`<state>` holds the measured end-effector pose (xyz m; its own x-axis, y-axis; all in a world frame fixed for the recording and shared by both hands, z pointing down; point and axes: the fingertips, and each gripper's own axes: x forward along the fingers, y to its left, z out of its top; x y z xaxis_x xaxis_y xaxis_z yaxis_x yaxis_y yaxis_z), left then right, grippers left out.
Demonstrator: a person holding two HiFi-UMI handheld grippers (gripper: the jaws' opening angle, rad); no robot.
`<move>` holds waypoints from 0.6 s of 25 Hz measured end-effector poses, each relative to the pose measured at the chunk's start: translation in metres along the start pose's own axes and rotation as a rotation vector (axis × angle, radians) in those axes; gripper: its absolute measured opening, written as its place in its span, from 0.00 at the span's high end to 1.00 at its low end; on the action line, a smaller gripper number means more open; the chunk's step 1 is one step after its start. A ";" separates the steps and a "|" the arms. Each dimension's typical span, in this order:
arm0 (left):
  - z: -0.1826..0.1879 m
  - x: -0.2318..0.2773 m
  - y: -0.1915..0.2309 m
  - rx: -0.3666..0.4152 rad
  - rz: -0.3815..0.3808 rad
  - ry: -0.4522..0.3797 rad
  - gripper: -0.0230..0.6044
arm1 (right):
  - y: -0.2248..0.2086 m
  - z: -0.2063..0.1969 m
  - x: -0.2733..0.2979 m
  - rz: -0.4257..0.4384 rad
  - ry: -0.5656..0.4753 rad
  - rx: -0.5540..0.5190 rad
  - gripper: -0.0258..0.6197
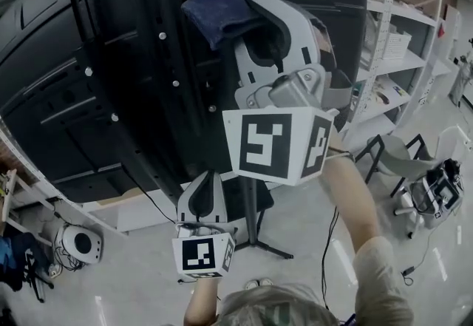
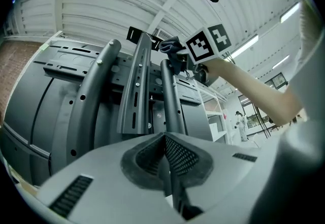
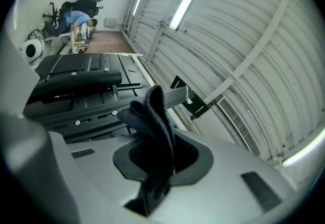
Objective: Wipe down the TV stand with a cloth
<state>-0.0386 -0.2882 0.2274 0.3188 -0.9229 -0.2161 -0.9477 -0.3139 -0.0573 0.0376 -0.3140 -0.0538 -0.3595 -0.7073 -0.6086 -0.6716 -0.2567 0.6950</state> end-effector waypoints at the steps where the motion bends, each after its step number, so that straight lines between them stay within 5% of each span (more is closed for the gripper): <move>1: 0.001 0.000 0.000 0.000 0.000 -0.003 0.94 | 0.004 -0.001 0.003 0.007 0.002 -0.010 0.87; 15: -0.006 -0.005 0.007 -0.016 0.008 0.013 0.94 | 0.027 -0.017 -0.001 -0.004 0.068 -0.233 0.87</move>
<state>-0.0468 -0.2872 0.2334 0.3113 -0.9283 -0.2033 -0.9500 -0.3098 -0.0402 0.0305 -0.3315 -0.0278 -0.3075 -0.7467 -0.5898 -0.5024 -0.3990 0.7671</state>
